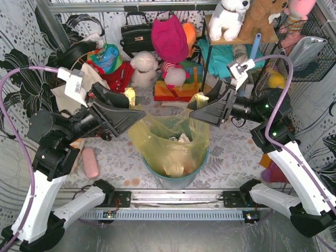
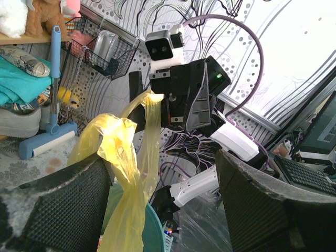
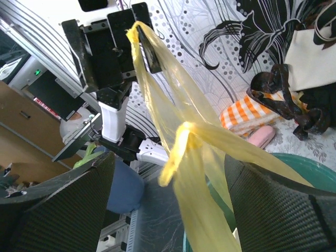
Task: Tie the trash bag
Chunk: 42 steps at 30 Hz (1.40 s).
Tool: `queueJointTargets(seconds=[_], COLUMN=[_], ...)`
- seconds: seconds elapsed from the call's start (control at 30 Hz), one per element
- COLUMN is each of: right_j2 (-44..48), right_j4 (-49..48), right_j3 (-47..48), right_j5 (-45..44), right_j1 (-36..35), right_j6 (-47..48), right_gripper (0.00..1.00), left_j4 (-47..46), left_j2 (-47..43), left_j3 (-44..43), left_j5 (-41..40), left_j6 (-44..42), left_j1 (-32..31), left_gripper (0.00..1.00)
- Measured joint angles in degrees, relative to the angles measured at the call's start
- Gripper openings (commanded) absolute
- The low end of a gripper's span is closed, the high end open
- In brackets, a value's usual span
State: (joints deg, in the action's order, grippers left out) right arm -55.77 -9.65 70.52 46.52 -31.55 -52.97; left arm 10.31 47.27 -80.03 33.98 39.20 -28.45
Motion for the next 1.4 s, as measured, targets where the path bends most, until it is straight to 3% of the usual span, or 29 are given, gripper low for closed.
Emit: queueJointTargets(seconds=[0.43,0.57,0.87,1.0,1.2,1.4], right_j2=[-6.3,-4.2,2.0,-0.7,-5.4,-1.8], right_j4=[-9.3,-10.3,-7.1,-4.7,-3.2,-5.1], right_j3=[16.5,15.4,0.9,3.8,16.4,13.6], right_j5=[0.1,-1.7,-6.0,-6.5,-6.4,-7.1], right_j1=[0.0,0.0,0.0,0.0,0.0,0.0], right_j6=[-2.9,-1.8,-0.3,0.4,1.6,1.9], right_gripper=[0.80,0.80,0.79,0.76,0.75,0.75], left_j4=[-2.7,-4.0,-5.6,-6.0,-8.3,-11.2], left_j2=[4.3,2.1,-1.9,1.6,7.8,5.6], left_j3=[-7.3,-5.4,4.5,1.8,-8.7,-5.9], left_j5=[0.8,0.7,0.9,2.3,5.9,7.0], left_j6=[0.8,0.8,3.3,4.1,4.9,5.1], left_j1=[0.0,0.0,0.0,0.0,0.0,0.0], left_gripper=[0.84,0.84,0.84,0.84,0.84,0.84])
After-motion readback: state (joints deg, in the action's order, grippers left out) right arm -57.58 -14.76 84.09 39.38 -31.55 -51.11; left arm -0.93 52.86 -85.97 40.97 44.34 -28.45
